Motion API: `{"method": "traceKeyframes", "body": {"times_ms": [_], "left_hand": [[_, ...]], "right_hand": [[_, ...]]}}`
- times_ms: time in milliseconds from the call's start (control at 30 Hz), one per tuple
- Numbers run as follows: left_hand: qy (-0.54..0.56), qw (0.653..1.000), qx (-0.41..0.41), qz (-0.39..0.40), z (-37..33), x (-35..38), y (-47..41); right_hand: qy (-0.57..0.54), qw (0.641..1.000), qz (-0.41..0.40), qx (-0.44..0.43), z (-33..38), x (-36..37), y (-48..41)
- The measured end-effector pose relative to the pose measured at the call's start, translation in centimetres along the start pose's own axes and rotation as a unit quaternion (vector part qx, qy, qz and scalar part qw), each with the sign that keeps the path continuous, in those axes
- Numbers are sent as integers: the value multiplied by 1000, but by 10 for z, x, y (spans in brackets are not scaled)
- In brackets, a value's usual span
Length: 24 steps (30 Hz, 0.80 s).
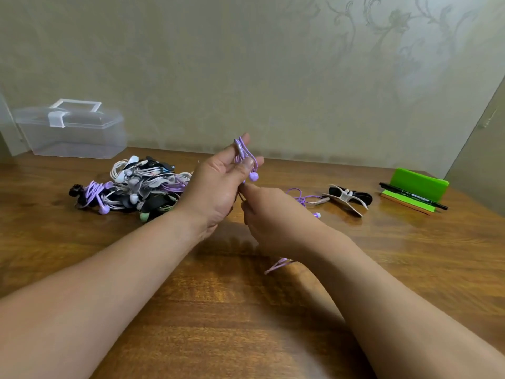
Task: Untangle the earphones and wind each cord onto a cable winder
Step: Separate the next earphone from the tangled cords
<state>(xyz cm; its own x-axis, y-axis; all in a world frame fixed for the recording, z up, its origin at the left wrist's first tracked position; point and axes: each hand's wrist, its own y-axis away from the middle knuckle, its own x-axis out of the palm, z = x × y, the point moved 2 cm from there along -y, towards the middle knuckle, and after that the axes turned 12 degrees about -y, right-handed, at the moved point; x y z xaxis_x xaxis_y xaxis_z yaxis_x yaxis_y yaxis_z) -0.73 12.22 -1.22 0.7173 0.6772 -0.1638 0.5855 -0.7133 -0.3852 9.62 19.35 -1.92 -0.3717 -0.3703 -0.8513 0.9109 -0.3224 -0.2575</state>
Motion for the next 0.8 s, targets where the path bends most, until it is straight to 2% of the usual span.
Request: {"method": "traceKeyframes", "body": {"times_ms": [67, 167, 267, 367, 500, 633, 800], "left_hand": [[-42, 999, 18, -15, 6, -4, -3], [-80, 996, 24, -25, 7, -8, -5], [-109, 993, 41, 2, 5, -10, -5], [-136, 987, 63, 60, 5, -9, -5], [-151, 976, 50, 150, -3, -10, 1], [-215, 965, 65, 136, -3, -18, 1], [-285, 936, 49, 201, -1, -16, 6]], "right_hand": [[11, 998, -42, -40, 4, -5, 1], [-49, 989, -107, -93, 10, -11, 4], [-71, 986, -140, -48, 4, -21, 4], [-154, 973, -170, 17, -17, -44, 5], [-214, 965, -148, 17, -24, -56, 10], [-180, 978, -104, -8, -17, -52, 10], [-180, 980, -79, -24, -15, -54, 13]]}}
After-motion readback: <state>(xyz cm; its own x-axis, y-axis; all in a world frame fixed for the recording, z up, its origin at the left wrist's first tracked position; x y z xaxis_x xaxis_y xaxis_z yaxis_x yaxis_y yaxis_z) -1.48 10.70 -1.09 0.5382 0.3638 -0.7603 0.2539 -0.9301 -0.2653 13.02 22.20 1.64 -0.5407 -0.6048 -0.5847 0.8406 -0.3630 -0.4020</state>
